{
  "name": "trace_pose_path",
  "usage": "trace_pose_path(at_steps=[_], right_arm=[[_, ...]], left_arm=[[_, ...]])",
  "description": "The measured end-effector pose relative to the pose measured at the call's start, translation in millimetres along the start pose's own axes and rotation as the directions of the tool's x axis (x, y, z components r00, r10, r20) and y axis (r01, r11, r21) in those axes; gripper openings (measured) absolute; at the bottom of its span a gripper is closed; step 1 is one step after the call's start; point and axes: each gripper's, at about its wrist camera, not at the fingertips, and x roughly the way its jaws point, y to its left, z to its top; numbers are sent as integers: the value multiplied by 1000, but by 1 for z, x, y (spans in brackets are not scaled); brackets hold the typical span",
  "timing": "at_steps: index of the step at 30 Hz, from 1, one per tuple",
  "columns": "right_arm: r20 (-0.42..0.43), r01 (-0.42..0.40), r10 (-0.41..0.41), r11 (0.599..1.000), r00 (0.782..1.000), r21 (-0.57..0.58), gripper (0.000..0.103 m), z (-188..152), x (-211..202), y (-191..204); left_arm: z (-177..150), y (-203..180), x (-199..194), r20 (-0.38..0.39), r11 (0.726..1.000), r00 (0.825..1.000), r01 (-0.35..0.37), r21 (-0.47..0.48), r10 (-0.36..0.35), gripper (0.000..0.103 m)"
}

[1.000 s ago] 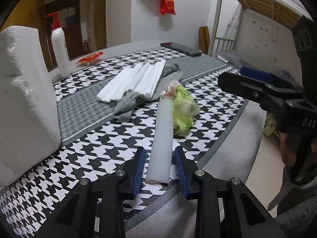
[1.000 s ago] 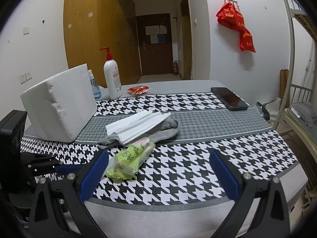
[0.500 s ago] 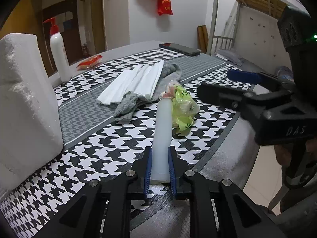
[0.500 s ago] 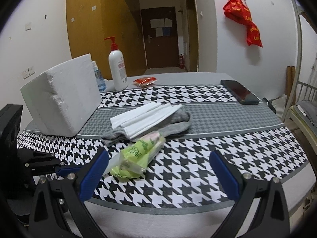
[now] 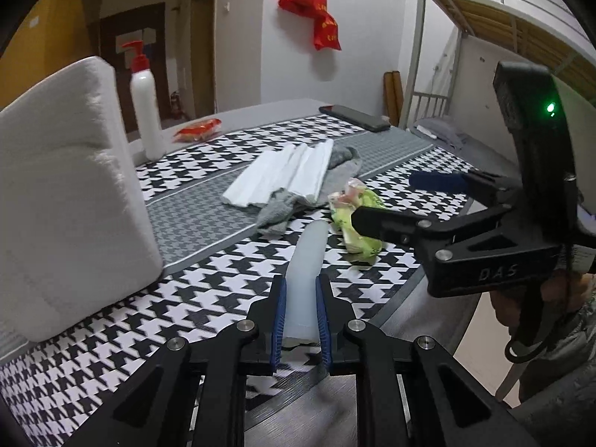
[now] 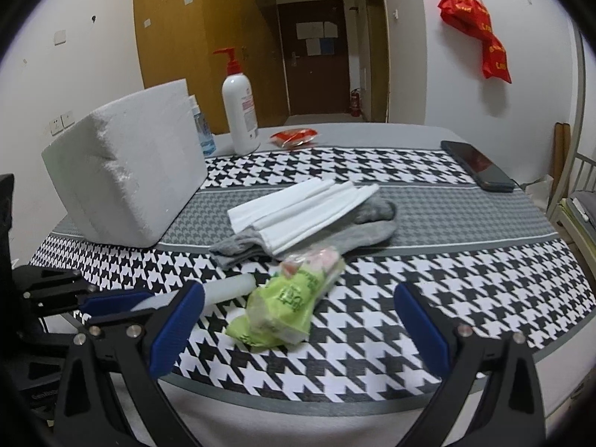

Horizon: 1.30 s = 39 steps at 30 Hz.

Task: Organize soft objects
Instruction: 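Reach the right tool to the green snack bag and close on it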

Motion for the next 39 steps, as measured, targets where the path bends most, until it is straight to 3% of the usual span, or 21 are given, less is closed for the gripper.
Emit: trace_pose_path(at_steps=[23,26,30,34,39], right_arm=[[-86,21,-17,999,996,41,103,-1,27,7],[-85,16,-12,999,996,39,91,0,26,8],[-100,5,-1,999,995,34,66,-1,28,10],[-112,18,-14,999,994,31,58,-3,28,10],[-106,35,-33,999,994,23,35,-3,24,9]], left_arm=[[-12,23,-11,25,997,999,-20,-71,22,17],[-13,25,-12,26,997,999,-22,-75,24,17],[-14,26,-14,29,997,999,-24,-78,26,17],[-14,25,-17,31,997,999,-22,-73,24,17],[-14,23,-21,41,997,999,-21,-71,24,17]])
